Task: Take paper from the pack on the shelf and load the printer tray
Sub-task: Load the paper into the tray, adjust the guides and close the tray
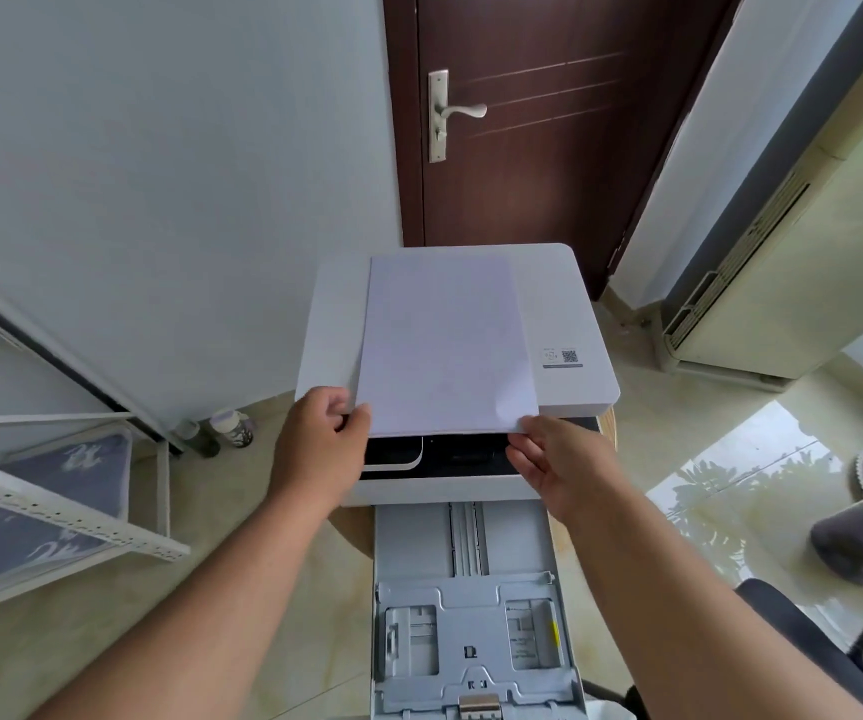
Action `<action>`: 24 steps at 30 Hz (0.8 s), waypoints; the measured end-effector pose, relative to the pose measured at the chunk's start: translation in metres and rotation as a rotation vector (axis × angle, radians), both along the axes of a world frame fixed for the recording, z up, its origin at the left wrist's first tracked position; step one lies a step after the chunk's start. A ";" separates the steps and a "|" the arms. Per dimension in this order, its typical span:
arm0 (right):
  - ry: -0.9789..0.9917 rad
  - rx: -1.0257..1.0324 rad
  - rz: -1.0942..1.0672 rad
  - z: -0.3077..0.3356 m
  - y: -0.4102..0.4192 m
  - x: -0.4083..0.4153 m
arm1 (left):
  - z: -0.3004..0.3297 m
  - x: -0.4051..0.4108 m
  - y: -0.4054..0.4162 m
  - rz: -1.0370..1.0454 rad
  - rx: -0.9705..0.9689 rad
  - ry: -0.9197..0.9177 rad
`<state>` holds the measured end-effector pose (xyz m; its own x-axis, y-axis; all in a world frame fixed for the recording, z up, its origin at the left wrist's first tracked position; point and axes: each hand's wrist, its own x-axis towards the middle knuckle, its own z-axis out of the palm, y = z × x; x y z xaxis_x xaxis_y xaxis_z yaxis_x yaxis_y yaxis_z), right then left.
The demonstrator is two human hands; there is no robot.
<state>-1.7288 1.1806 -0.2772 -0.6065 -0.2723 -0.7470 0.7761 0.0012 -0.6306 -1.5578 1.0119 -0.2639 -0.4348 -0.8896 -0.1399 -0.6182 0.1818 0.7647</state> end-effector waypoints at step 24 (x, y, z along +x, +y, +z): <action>0.640 0.043 0.521 0.048 -0.028 -0.040 | 0.060 -0.048 -0.049 -0.095 0.423 0.468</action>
